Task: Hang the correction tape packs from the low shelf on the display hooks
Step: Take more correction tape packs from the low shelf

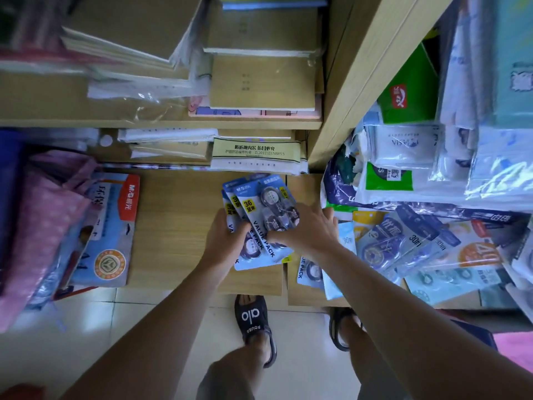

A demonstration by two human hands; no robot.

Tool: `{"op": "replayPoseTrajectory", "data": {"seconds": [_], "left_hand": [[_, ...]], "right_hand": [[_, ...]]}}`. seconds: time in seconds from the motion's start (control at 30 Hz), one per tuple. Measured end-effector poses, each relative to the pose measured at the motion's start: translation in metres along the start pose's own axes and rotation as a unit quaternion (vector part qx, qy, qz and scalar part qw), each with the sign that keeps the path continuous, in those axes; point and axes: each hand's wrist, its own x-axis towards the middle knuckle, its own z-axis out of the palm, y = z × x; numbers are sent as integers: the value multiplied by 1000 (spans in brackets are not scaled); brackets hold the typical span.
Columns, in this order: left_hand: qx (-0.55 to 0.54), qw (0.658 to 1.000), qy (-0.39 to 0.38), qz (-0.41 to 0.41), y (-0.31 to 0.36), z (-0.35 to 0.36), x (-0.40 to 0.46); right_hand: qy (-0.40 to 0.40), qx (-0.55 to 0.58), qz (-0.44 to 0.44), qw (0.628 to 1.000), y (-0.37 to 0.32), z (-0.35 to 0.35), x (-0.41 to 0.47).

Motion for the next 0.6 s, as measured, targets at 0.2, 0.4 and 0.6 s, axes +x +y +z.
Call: {"op": "replayPoseTrajectory", "data": {"seconds": [0.2, 0.4, 0.6], "left_hand": [[13, 998, 40, 42, 56, -59, -65], [10, 992, 31, 124, 138, -104, -135], [14, 977, 18, 211, 220, -129, -200]], "right_hand": [[-83, 150, -30, 985, -43, -36, -45], [-109, 413, -37, 904, -62, -103, -109], [-24, 503, -82, 860, -71, -180, -181]]}}
